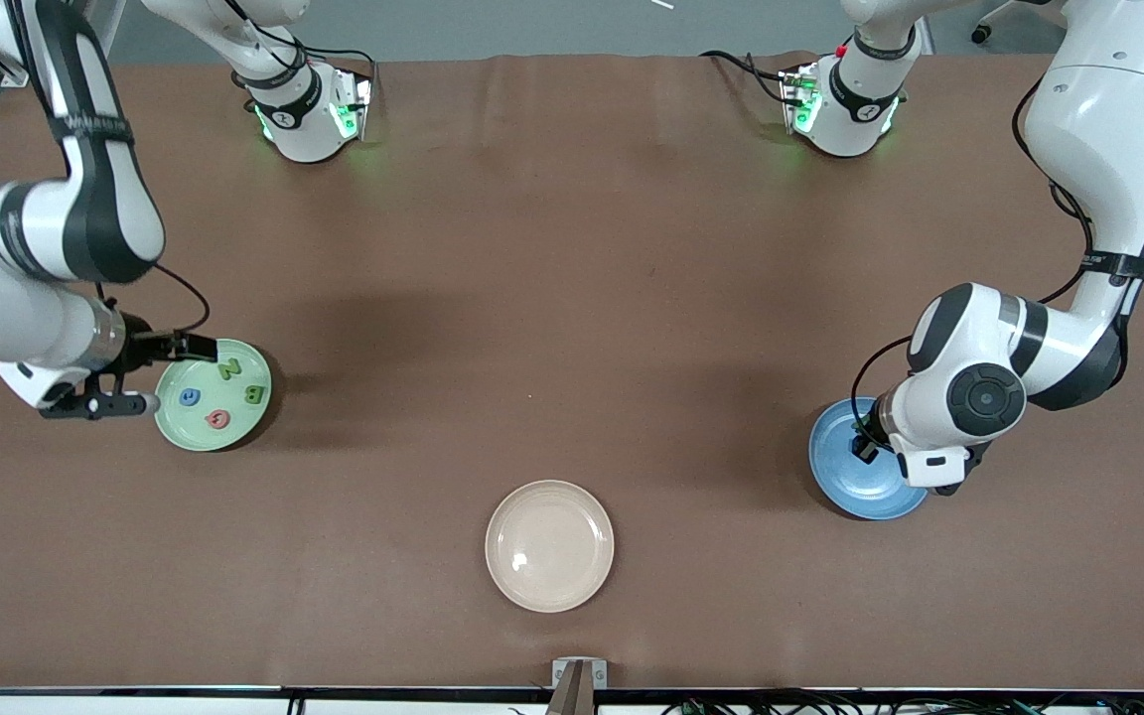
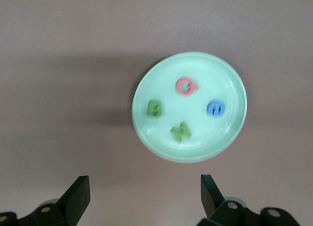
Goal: Sort upper and lower case letters into plates
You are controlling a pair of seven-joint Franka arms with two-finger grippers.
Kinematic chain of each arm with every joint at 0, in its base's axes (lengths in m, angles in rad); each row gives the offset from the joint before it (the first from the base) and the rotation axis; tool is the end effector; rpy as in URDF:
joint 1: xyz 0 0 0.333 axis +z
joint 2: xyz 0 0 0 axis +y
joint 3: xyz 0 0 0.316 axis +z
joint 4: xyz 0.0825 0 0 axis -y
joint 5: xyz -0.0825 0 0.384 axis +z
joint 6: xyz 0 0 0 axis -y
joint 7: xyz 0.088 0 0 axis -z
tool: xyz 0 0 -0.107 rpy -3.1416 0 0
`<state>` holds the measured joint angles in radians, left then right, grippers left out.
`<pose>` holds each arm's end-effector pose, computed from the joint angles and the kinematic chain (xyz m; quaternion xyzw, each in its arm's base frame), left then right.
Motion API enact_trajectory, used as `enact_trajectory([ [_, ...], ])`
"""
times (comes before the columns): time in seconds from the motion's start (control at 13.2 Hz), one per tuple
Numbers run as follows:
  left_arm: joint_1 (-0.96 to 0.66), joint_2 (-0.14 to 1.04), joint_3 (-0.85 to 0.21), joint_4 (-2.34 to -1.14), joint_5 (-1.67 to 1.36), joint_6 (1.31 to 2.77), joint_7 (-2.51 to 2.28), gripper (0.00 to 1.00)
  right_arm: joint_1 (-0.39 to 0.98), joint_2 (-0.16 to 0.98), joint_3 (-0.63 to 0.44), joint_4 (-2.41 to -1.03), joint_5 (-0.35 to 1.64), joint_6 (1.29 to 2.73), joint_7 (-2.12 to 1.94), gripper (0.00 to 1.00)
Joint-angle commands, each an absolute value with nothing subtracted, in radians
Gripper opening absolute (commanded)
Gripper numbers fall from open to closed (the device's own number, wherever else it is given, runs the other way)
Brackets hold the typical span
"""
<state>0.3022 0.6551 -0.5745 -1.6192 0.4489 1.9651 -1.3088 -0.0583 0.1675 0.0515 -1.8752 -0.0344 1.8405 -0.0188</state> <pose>0.6579 -0.1056 0.2723 -0.8997 -0.4260 0.0473 0.0826 0.5782 -0.0077 0.4074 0.9948 0.0123 -0.1009 0.0104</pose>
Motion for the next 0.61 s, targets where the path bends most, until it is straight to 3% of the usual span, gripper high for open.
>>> enact_trajectory([
  [0.0, 0.330, 0.632, -0.584, -1.654, 0.451, 1.983, -1.278, 0.05, -0.006, -0.003, 0.052, -1.913, -0.029, 1.741, 0.061, 1.00],
  [0.08, 0.331, 0.632, -0.584, -1.651, 0.451, 1.983, -1.278, 0.09, 0.006, -0.043, 0.052, -1.905, -0.026, 1.706, 0.078, 1.00],
  [0.15, 0.331, 0.634, -0.584, -1.649, 0.453, 1.983, -1.278, 0.23, 0.008, -0.063, 0.052, -1.876, -0.025, 1.674, 0.080, 1.00],
  [0.23, 0.331, 0.635, -0.584, -1.646, 0.451, 1.983, -1.279, 0.51, 0.008, -0.064, 0.052, -1.826, -0.025, 1.623, 0.081, 1.00],
  [0.3, 0.331, 0.634, -0.584, -1.644, 0.451, 1.983, -1.285, 0.88, 0.008, -0.058, 0.051, -1.753, -0.025, 1.564, 0.080, 1.00],
  [0.38, 0.333, 0.630, -0.586, -1.644, 0.451, 1.983, -1.278, 0.99, 0.006, -0.057, 0.049, -1.688, -0.025, 1.513, 0.080, 1.00],
  [0.53, 0.330, 0.626, -0.586, -1.644, 0.451, 1.983, -1.266, 0.99, -0.001, -0.057, 0.043, -1.577, -0.025, 1.441, 0.072, 1.00],
])
